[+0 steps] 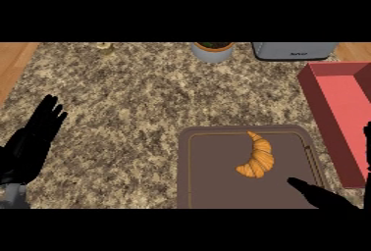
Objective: Pick the croissant from the tray and place it in the cardboard box
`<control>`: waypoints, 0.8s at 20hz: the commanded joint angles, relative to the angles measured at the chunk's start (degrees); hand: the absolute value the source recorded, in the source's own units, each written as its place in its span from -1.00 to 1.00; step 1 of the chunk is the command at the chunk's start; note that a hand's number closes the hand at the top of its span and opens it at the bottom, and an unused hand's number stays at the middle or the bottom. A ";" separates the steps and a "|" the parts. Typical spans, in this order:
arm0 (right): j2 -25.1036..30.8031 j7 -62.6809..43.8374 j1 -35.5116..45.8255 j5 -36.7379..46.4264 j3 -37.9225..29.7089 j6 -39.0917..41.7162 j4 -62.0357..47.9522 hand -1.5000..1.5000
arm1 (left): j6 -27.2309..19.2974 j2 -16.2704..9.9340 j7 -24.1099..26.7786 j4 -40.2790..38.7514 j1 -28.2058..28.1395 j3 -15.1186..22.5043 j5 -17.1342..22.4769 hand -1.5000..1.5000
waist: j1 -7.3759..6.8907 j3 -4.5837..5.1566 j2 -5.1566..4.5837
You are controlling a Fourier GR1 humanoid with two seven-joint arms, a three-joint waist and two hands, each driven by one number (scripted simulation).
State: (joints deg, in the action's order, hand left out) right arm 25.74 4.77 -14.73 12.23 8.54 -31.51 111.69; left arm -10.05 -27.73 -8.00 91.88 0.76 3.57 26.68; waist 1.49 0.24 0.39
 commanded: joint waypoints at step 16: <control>11.06 -68.79 15.53 16.19 15.11 37.33 11.54 -1.00 | 2.30 1.45 0.14 -1.29 1.39 1.17 -1.25 0.00 | -3.54 -0.03 -0.78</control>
State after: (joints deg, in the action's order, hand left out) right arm 39.82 -51.65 -6.44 28.78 19.06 -1.25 122.91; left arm -7.65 -27.35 -8.67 91.95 2.28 4.41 26.35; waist -1.99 0.35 -0.41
